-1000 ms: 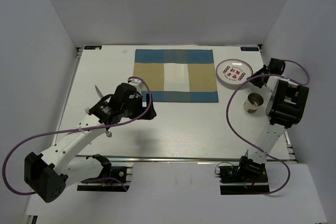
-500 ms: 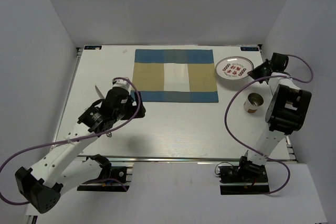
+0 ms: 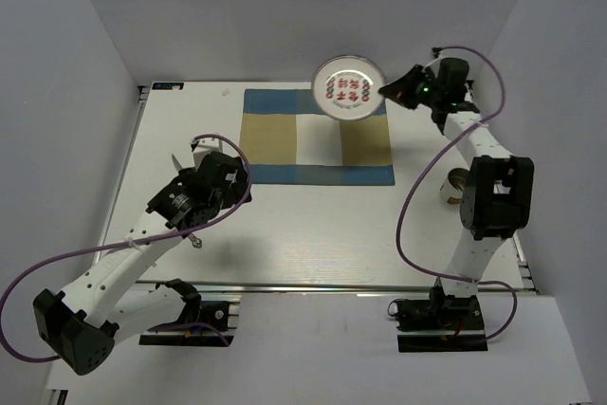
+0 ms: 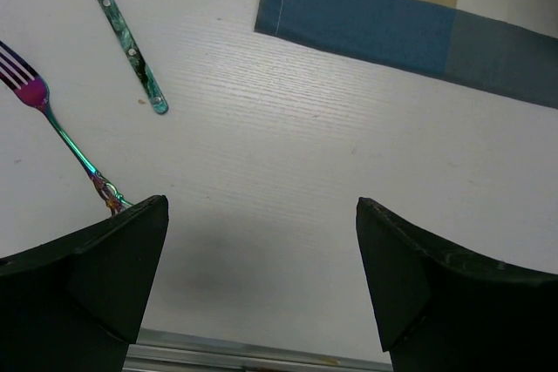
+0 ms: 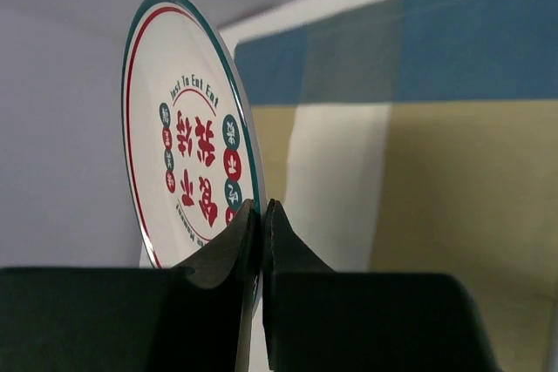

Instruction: Set the dinner table for one person

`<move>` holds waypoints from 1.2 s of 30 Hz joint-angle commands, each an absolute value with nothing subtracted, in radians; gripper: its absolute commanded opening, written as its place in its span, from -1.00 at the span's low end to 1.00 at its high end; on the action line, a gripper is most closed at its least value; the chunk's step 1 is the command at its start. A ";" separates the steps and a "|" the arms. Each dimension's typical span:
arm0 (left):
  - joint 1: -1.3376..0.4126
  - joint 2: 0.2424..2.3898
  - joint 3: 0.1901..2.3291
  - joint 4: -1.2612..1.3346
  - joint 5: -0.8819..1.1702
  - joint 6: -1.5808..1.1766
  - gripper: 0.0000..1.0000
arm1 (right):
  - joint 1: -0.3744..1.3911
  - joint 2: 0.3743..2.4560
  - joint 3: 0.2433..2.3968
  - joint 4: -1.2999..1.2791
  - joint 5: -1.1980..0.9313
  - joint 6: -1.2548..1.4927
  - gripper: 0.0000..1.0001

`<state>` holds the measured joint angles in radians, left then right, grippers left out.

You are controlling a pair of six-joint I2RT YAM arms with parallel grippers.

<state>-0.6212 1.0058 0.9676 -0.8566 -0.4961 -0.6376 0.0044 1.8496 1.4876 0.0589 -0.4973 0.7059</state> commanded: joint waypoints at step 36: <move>-0.623 0.962 0.940 -0.767 -0.423 -0.518 0.96 | 0.179 2.332 1.632 0.281 -0.583 0.785 -1.00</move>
<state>-0.6212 0.9722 0.9428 -0.7841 -0.4358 -0.5301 0.1829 2.3260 1.6070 0.2356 -0.5781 0.7609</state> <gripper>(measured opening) 0.981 0.047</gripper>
